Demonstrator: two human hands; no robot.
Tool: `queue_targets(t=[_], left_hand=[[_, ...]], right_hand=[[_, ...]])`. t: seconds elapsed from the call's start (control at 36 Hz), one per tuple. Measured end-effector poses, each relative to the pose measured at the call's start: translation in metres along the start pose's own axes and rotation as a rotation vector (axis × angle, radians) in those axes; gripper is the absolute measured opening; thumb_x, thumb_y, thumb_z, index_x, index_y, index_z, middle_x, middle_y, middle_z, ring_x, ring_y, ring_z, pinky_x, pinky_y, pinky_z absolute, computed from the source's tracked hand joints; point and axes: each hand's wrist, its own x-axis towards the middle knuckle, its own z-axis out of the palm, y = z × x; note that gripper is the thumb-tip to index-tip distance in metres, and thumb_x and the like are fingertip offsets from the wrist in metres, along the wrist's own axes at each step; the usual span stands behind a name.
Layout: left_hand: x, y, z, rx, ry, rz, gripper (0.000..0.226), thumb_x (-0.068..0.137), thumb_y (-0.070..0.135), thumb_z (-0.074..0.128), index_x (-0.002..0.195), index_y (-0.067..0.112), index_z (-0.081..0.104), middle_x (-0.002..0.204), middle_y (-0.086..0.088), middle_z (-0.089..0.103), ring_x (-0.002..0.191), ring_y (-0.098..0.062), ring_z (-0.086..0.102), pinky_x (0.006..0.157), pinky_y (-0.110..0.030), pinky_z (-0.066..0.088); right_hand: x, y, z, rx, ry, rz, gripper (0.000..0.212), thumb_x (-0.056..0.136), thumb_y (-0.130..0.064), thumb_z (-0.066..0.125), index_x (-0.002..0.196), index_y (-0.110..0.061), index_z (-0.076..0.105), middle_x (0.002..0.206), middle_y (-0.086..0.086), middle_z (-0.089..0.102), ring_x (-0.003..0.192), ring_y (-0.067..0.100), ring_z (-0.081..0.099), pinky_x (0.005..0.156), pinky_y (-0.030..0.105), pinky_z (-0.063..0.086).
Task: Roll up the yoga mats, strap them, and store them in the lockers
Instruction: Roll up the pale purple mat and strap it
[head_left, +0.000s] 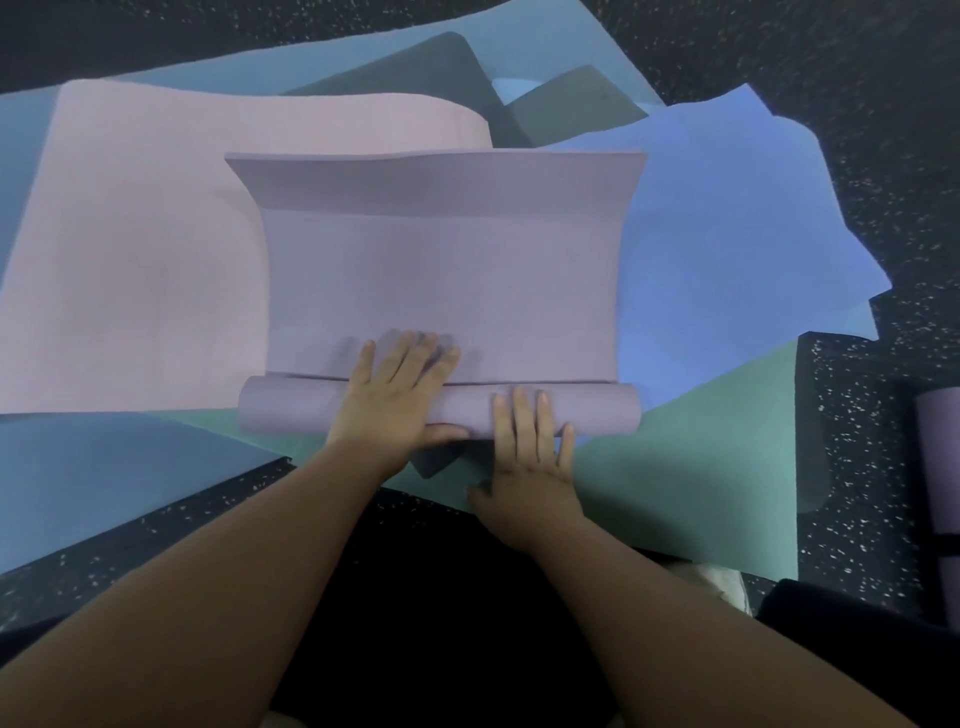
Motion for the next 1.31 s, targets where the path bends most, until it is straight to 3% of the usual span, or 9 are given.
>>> queue_targets(t=[0.11, 0.22, 0.53, 0.67, 0.78, 1.03, 1.08, 1.14, 1.31], left_hand=[[0.001, -0.001, 0.001, -0.036, 0.106, 0.012, 0.105, 0.074, 0.081, -0.015, 0.153, 0.024, 0.024, 0.158, -0.006, 0.026, 0.146, -0.028, 0.021, 0.115, -0.055, 0.01], [0.002, 0.001, 0.005, -0.031, 0.239, 0.018, 0.075, 0.092, 0.065, 0.018, 0.135, 0.016, 0.057, 0.136, -0.012, 0.056, 0.126, -0.035, 0.053, 0.096, -0.066, 0.037], [-0.004, 0.002, 0.008, 0.017, 0.421, -0.006, 0.053, 0.086, 0.035, 0.043, 0.136, 0.017, 0.046, 0.143, -0.015, 0.048, 0.132, -0.035, 0.044, 0.105, -0.061, 0.027], [-0.007, -0.002, 0.023, 0.065, 0.416, -0.018, 0.093, 0.066, 0.029, 0.08, 0.145, 0.017, 0.032, 0.151, -0.018, 0.036, 0.14, -0.036, 0.024, 0.111, -0.058, 0.006], [0.003, -0.005, 0.018, 0.076, 0.368, -0.038, 0.102, 0.064, 0.039, 0.081, 0.147, 0.018, 0.027, 0.153, -0.019, 0.032, 0.141, -0.037, 0.024, 0.111, -0.056, 0.001], [0.027, -0.012, 0.0, 0.055, 0.241, -0.042, 0.097, 0.066, 0.061, 0.063, 0.145, 0.018, 0.028, 0.147, -0.022, 0.04, 0.135, -0.041, 0.04, 0.105, -0.063, 0.026], [0.03, -0.011, -0.01, 0.046, 0.181, -0.062, 0.093, 0.074, 0.07, 0.038, 0.152, 0.022, 0.018, 0.156, -0.019, 0.026, 0.143, -0.037, 0.026, 0.11, -0.062, 0.02], [0.032, -0.011, -0.017, 0.04, 0.115, -0.078, 0.095, 0.075, 0.076, 0.018, 0.154, 0.027, -0.003, 0.162, -0.012, -0.002, 0.149, -0.03, -0.002, 0.116, -0.054, 0.0], [0.037, -0.015, -0.028, 0.083, 0.012, -0.076, 0.098, 0.088, 0.067, 0.044, 0.15, 0.028, -0.021, 0.16, -0.009, -0.019, 0.147, -0.028, -0.018, 0.116, -0.051, -0.005]], right_hand=[[0.01, -0.004, -0.014, 0.063, -0.075, -0.026, 0.102, 0.077, -0.052, 0.045, 0.152, -0.019, -0.017, 0.161, 0.0, -0.019, 0.146, 0.025, -0.022, 0.109, 0.051, -0.02], [0.022, -0.01, -0.03, 0.119, -0.099, 0.018, 0.099, 0.082, -0.045, 0.056, 0.154, -0.019, -0.007, 0.16, -0.004, -0.017, 0.145, 0.022, -0.026, 0.11, 0.052, -0.022], [0.072, -0.009, -0.065, 0.014, -0.173, -0.01, 0.091, 0.078, -0.045, 0.058, 0.15, -0.03, 0.004, 0.155, 0.001, 0.002, 0.145, 0.026, -0.009, 0.115, 0.055, -0.012], [0.085, -0.011, -0.072, -0.01, -0.205, -0.008, 0.09, 0.078, -0.039, 0.059, 0.15, -0.033, 0.006, 0.158, -0.001, -0.008, 0.146, 0.028, -0.018, 0.114, 0.054, -0.011], [0.093, -0.011, -0.075, -0.013, -0.189, -0.014, 0.093, 0.078, -0.041, 0.06, 0.152, -0.033, 0.004, 0.16, -0.002, -0.014, 0.146, 0.028, -0.021, 0.115, 0.055, -0.009], [0.111, -0.007, -0.083, 0.029, -0.151, -0.073, 0.098, 0.074, -0.048, 0.066, 0.151, -0.028, 0.009, 0.16, -0.002, -0.003, 0.148, 0.022, -0.015, 0.117, 0.049, -0.001], [0.114, -0.004, -0.084, 0.07, -0.106, -0.11, 0.094, 0.072, -0.048, 0.07, 0.148, -0.024, 0.018, 0.157, 0.001, 0.008, 0.148, 0.021, -0.008, 0.117, 0.045, 0.003], [0.116, -0.001, -0.085, 0.106, -0.058, -0.147, 0.088, 0.071, -0.046, 0.073, 0.142, -0.023, 0.027, 0.151, 0.002, 0.019, 0.147, 0.021, 0.002, 0.115, 0.041, 0.009], [0.116, 0.003, -0.085, 0.194, 0.116, -0.222, 0.062, 0.073, -0.044, 0.073, 0.12, -0.015, 0.044, 0.124, 0.003, 0.038, 0.123, 0.021, 0.029, 0.101, 0.03, 0.018]])
